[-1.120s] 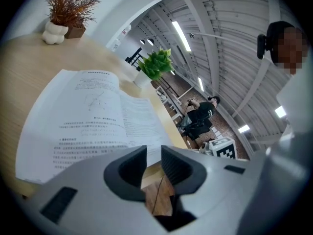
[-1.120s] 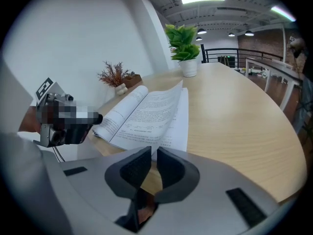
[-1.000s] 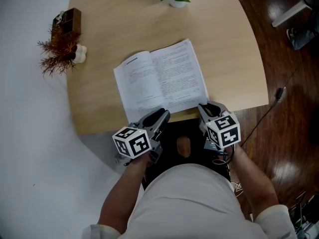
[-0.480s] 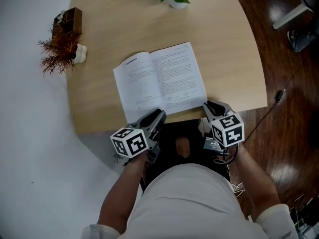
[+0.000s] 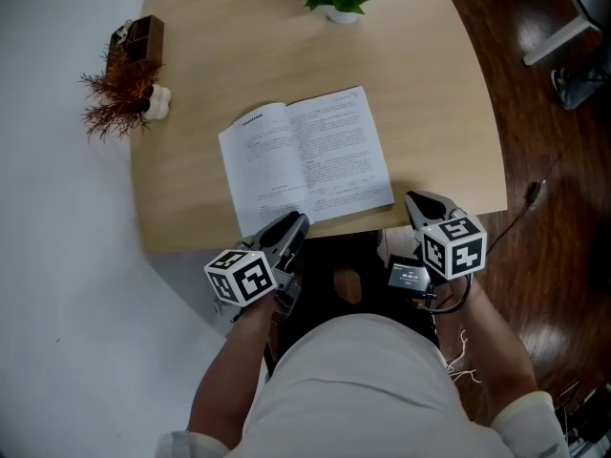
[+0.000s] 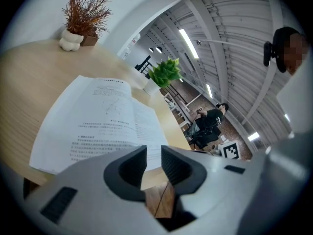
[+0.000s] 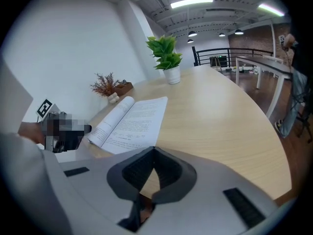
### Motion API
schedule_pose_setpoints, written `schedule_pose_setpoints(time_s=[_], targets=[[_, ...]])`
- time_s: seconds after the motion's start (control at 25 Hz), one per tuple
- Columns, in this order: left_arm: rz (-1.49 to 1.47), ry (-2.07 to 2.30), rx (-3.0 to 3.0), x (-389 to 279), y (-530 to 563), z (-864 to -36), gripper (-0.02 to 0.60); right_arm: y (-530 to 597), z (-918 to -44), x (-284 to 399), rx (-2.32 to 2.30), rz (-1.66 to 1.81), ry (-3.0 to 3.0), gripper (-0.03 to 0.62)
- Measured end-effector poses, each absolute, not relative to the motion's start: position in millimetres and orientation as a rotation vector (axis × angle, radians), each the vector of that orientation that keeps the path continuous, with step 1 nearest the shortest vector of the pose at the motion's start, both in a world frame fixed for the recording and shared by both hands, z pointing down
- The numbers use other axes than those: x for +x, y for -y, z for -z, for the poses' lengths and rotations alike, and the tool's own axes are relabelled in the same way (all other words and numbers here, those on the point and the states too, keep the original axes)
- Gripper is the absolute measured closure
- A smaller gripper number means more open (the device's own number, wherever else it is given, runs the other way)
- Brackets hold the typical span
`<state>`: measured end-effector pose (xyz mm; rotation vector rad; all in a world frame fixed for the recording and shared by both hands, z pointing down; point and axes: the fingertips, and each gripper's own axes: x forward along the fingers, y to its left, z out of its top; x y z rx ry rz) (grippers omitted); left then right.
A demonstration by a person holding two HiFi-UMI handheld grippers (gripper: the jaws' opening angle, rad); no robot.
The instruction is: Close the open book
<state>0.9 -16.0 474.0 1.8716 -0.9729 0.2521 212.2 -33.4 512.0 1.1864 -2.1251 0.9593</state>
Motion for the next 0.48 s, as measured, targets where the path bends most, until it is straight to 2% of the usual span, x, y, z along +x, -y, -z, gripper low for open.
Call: schedule_pose_setpoints(time_s=[0.48], targets=[[-0.179,1.071,1.872,-6,10,-459,0.514,31,-500,209,1.119,-0.977,2.187,0.594]])
